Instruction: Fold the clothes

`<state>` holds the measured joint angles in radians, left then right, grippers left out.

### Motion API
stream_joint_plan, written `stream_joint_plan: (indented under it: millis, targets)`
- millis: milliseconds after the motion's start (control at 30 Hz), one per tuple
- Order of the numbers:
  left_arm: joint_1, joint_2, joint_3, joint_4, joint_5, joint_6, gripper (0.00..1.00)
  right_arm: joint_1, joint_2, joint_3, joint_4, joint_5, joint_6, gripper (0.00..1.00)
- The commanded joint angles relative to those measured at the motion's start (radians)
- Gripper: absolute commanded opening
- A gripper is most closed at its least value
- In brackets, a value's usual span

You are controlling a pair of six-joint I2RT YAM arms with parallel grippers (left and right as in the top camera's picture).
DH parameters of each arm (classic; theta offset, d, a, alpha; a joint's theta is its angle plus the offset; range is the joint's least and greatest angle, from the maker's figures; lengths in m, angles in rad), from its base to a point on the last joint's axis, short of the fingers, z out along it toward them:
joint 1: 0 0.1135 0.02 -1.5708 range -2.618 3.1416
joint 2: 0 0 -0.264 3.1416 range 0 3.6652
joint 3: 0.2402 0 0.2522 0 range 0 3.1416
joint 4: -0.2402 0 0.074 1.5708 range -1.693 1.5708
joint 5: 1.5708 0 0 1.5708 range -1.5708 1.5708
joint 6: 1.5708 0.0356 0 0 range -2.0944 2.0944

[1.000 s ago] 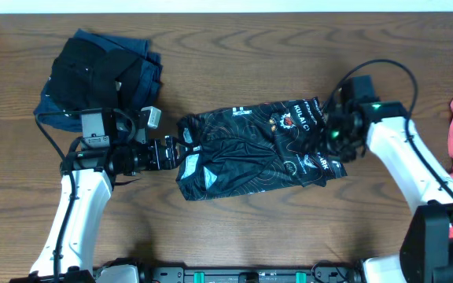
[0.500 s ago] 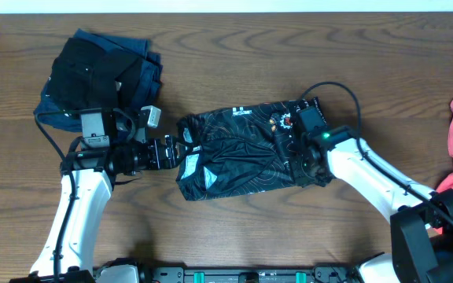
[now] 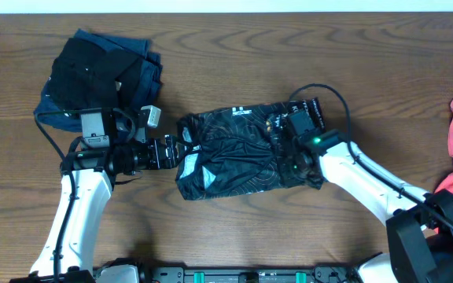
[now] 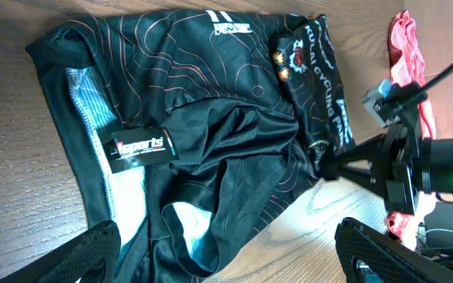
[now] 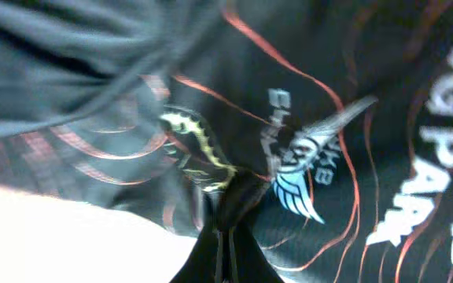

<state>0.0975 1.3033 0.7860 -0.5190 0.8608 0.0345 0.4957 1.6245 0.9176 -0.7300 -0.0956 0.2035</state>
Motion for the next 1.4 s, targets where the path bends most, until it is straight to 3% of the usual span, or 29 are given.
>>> stream_joint_plan:
  millis: [0, 33, 67, 133, 333, 400, 500, 533, 800, 933, 1133, 1233, 1367]
  targets:
    - [0.001, -0.008, 0.024, 0.002, 0.002, 0.018, 0.89, 0.033, 0.008, 0.017, 0.018, -0.092, -0.024, 0.12]
    - [0.002, -0.008, 0.024, 0.002, 0.002, 0.018, 0.89, 0.035, 0.008, 0.017, 0.021, -0.076, -0.023, 0.31]
    - [0.002, -0.008, 0.024, 0.002, 0.002, 0.018, 0.89, 0.035, 0.008, 0.017, 0.021, -0.055, -0.014, 0.36]
    - [0.002, -0.008, 0.024, 0.001, 0.002, 0.018, 0.89, 0.026, 0.008, 0.017, 0.021, -0.038, -0.013, 0.32]
    - [0.001, -0.008, 0.023, 0.001, 0.002, 0.018, 0.89, -0.045, -0.052, 0.029, 0.075, -0.076, -0.011, 0.36]
    - [0.001, -0.008, 0.023, -0.004, 0.002, 0.018, 0.89, -0.079, -0.083, 0.031, 0.117, -0.078, 0.037, 0.3]
    - [0.001, -0.008, 0.021, -0.03, 0.002, 0.018, 0.89, -0.133, -0.102, 0.031, 0.195, -0.078, 0.126, 0.06]
    - [0.001, -0.008, 0.019, -0.042, 0.002, 0.018, 0.89, -0.145, -0.099, 0.03, 0.213, -0.078, 0.148, 0.02]
    - [-0.071, -0.008, -0.035, -0.091, 0.001, 0.018, 0.89, -0.154, 0.082, 0.03, 0.37, -0.079, 0.257, 0.01]
    - [-0.132, -0.007, -0.049, -0.108, -0.089, 0.017, 0.89, -0.168, 0.191, 0.03, 0.455, -0.068, 0.326, 0.01]
    - [-0.167, -0.005, -0.049, -0.136, -0.288, 0.013, 0.89, -0.256, 0.237, 0.03, 0.325, 0.111, 0.533, 0.01]
    - [-0.167, 0.004, -0.049, -0.108, -0.317, 0.013, 0.89, -0.301, 0.233, 0.03, 0.287, 0.08, 0.473, 0.03]
    - [-0.167, 0.035, -0.049, -0.061, -0.316, 0.011, 0.9, -0.333, 0.17, 0.033, 0.3, -0.132, 0.188, 0.23]
